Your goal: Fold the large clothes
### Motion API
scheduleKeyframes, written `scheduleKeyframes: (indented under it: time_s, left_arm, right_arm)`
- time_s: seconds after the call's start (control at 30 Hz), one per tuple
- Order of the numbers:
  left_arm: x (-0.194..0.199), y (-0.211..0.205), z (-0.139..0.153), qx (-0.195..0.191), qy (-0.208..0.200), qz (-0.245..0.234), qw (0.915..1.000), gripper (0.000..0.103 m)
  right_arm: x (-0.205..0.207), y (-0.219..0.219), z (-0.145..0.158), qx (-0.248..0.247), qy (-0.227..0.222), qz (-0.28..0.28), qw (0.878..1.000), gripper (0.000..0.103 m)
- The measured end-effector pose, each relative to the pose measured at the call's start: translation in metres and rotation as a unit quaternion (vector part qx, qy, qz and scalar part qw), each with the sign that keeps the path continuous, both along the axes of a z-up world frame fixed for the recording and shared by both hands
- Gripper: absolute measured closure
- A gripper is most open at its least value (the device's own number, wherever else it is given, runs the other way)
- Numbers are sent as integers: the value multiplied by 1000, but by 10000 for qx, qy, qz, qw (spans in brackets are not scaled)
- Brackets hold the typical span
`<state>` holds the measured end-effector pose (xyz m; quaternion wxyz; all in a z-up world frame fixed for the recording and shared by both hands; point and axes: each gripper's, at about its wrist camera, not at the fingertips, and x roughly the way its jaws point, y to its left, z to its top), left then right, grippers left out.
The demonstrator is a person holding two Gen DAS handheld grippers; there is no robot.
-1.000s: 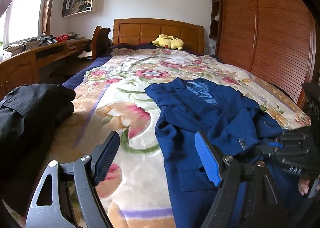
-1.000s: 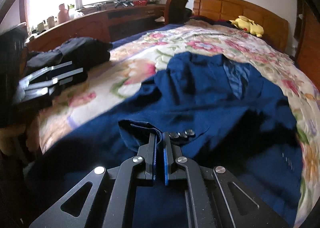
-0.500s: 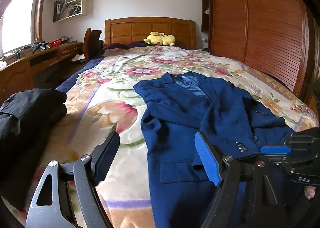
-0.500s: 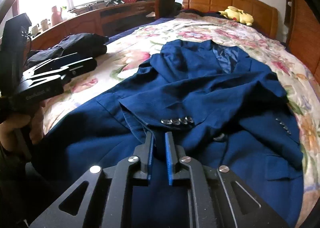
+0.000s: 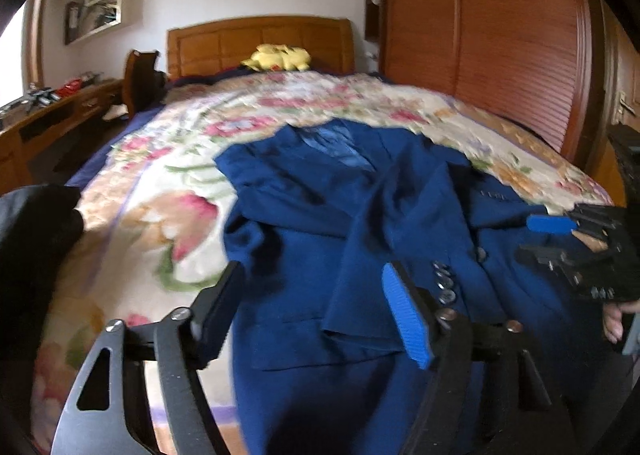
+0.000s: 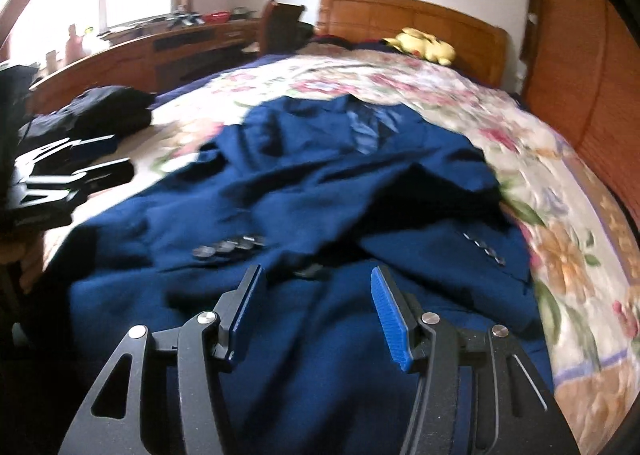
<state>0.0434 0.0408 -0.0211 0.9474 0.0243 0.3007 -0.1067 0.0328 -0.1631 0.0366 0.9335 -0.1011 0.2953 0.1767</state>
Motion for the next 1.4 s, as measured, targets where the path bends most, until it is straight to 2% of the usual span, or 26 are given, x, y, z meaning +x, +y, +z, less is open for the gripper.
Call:
scheduleKeyframes:
  time_s: [0.13, 0.33, 0.5, 0.57, 0.7, 0.73, 0.83, 0.87, 1.07, 1.2, 1.4]
  left_arm:
    - [14, -15, -18, 50, 454, -231, 9987, 47]
    - [20, -29, -33, 281, 769, -333, 9961, 47]
    - [21, -32, -39, 364, 922, -392, 9943, 48]
    - [20, -31, -39, 319, 947, -424, 9941, 51]
    - [18, -31, -41, 256, 1045, -494, 9930, 70]
    - [18, -30, -41, 264, 1055, -491, 9928, 77]
    - [15, -30, -40, 311, 1020, -484, 9931, 94]
    - [13, -29, -37, 314, 966, -472, 9937, 96]
    - [7, -20, -5, 483, 386, -160, 9980, 98]
    - [17, -1, 19, 346, 165, 95, 9992, 98]
    - [42, 16, 28, 504, 227, 274, 9981, 98]
  right_arm:
    - [18, -17, -14, -102, 69, -337, 9994, 46]
    - [39, -35, -32, -243, 77, -725, 9970, 46]
    - [50, -48, -43, 133, 226, -716, 9971, 46]
    - [52, -48, -48, 189, 185, -711, 9971, 46]
    - [51, -46, -54, 69, 37, -743, 9972, 46]
    - [50, -46, -55, 48, 28, -742, 9972, 46]
    - [47, -50, -57, 153, 60, -708, 9974, 46]
    - [47, -52, -57, 218, 62, -695, 9973, 46]
    - [44, -54, -57, 260, 4, -689, 9973, 46]
    - [44, -51, -57, 208, -5, -713, 9972, 46]
    - [44, -52, -56, 239, 13, -696, 9973, 46]
